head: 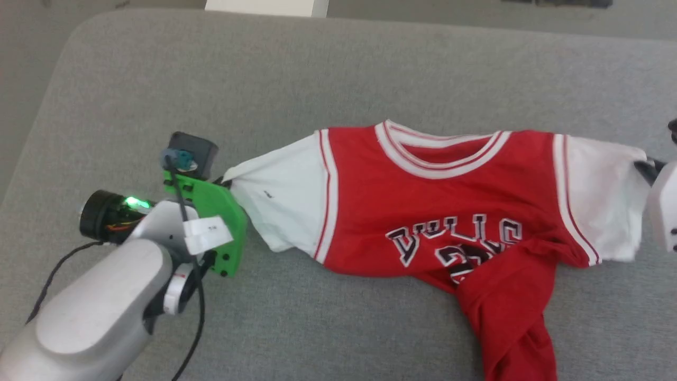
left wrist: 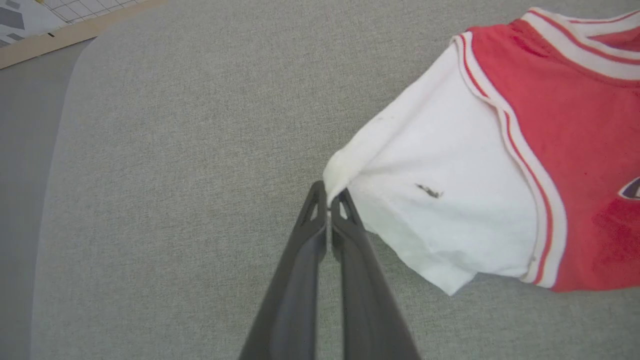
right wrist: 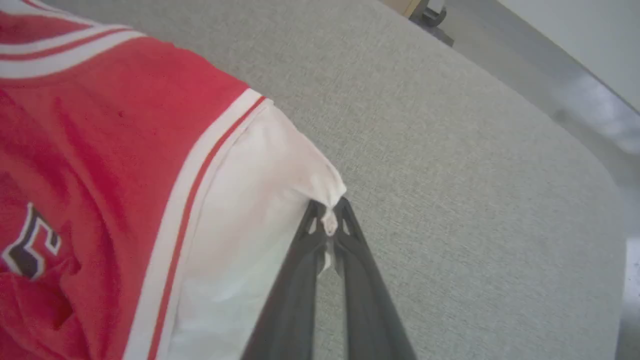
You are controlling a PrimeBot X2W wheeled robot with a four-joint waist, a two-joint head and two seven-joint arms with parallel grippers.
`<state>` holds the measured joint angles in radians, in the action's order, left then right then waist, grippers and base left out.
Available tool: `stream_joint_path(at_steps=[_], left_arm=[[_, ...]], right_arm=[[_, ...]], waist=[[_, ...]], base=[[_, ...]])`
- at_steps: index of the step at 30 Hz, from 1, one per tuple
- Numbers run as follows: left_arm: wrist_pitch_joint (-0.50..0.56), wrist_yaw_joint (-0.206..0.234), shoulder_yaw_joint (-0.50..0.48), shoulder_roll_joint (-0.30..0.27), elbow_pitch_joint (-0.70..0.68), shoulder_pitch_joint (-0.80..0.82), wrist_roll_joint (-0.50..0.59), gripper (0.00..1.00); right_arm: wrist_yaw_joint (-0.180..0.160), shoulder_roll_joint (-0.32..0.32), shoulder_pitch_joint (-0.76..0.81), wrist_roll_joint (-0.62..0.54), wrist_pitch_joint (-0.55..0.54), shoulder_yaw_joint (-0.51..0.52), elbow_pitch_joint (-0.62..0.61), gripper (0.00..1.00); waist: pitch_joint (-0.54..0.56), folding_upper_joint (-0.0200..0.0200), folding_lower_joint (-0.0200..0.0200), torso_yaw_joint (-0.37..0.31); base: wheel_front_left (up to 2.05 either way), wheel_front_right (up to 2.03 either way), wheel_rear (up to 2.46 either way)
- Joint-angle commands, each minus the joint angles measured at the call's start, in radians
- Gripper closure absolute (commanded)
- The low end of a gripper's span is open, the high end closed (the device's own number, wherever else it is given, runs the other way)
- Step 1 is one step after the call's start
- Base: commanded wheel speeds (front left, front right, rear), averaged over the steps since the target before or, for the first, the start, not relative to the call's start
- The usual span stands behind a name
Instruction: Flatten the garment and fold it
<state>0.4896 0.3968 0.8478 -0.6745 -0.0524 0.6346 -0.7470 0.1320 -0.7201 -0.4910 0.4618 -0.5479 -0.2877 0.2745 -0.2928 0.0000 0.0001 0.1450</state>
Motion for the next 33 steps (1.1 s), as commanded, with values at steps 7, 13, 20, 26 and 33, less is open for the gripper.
stream_joint_path(at_steps=[7, 13, 20, 26, 33], left_arm=[[-0.073, 0.02, -0.075, -0.073, -0.045, -0.036, -0.028, 1.0], [-0.13, 0.044, -0.146, -0.141, -0.13, -0.042, -0.026, 1.0], [-0.183, 0.039, -0.245, -0.195, -0.214, 0.006, -0.048, 1.0], [-0.185, -0.015, -0.302, -0.243, -0.252, 0.114, -0.043, 1.0], [-0.16, -0.115, -0.316, -0.232, -0.177, 0.278, -0.048, 1.0]], right_arm=[[-0.001, -0.054, -0.032, 0.092, 0.079, -0.007, -0.143, 1.0], [-0.001, -0.062, -0.032, 0.115, 0.129, 0.042, -0.243, 1.0], [-0.001, -0.072, -0.092, 0.073, 0.209, 0.095, -0.321, 1.0], [-0.001, -0.073, -0.195, 0.098, 0.203, 0.072, -0.34, 1.0], [-0.001, -0.083, -0.401, 0.131, 0.192, -0.024, -0.294, 1.0]], waist=[[0.146, 0.0, -0.0001, -0.063], [0.2, 0.0, -0.0001, -0.087], [0.223, 0.0, -0.0001, -0.104], [0.209, 0.0, -0.0001, -0.117], [0.14, 0.0, -0.0001, -0.132]], base=[[0.0, 0.0, 0.0], [0.0, 0.0, 0.0], [0.0, 0.0, 0.0], [0.0, 0.0, 0.0], [0.0, 0.0, 0.0]])
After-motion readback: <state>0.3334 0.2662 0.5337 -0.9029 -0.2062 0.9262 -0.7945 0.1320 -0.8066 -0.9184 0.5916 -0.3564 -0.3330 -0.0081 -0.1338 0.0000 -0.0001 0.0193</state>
